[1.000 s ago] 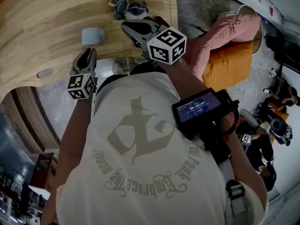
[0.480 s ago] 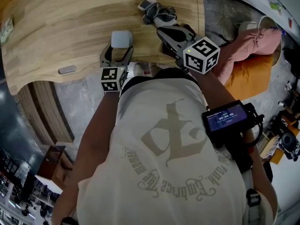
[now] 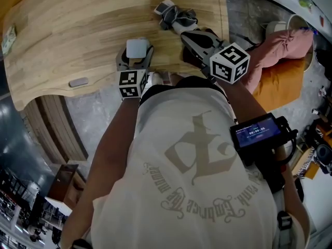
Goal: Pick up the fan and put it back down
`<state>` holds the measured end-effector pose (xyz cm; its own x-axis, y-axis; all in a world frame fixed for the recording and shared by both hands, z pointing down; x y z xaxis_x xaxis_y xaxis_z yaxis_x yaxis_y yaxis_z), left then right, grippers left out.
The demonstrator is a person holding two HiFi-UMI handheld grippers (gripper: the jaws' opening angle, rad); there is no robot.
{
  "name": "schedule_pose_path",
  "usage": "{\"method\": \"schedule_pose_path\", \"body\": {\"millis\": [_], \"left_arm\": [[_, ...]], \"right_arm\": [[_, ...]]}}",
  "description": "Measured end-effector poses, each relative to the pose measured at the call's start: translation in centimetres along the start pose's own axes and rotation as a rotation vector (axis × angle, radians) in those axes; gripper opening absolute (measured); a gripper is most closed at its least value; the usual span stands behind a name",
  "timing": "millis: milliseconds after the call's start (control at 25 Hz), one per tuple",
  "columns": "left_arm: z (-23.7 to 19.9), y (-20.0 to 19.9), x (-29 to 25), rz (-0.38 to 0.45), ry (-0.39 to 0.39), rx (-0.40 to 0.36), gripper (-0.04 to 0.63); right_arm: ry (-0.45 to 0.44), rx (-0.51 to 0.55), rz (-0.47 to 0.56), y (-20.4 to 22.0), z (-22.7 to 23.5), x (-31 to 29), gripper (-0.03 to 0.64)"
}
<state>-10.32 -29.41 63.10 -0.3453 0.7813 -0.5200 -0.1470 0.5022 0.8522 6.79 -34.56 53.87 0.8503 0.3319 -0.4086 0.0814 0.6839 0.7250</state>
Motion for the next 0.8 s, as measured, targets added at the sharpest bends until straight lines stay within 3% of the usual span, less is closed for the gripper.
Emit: {"method": "schedule_pose_path", "body": {"millis": [240, 320, 400, 800], "left_arm": [[-0.3, -1.2, -0.3, 0.029, -0.081, 0.022, 0.33], [-0.2, -1.4, -0.3, 0.028, -0.099, 0.008, 0.302], [0.0, -1.3, 0.0, 0.03, -0.106, -0.006, 0.245], [-0.6, -0.6, 1.5, 0.024, -0.122, 0.02, 0.233]], "right_arm": [[0.007, -0.004, -0.011, 0.1, 0.5, 0.3, 0.014], [0.004, -0.004, -0.014, 0.2, 0.5, 0.4, 0.014], [0.001, -0.002, -0.015, 0.3, 0.4, 0.3, 0.014], [-0.017, 0.006, -0.025, 0.7, 0.3, 0.2, 0.014]]}}
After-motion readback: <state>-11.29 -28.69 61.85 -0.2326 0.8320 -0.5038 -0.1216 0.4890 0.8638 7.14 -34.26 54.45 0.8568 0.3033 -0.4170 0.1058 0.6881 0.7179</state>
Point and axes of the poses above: the fingertips, and each gripper's own axes: x backward along the fingers, z to its right, y out of its underside, the point moved 4 cm from there along x, backward along the fingers, and after that the axes turned 8 degrees about -x, right-handed, at the moved point
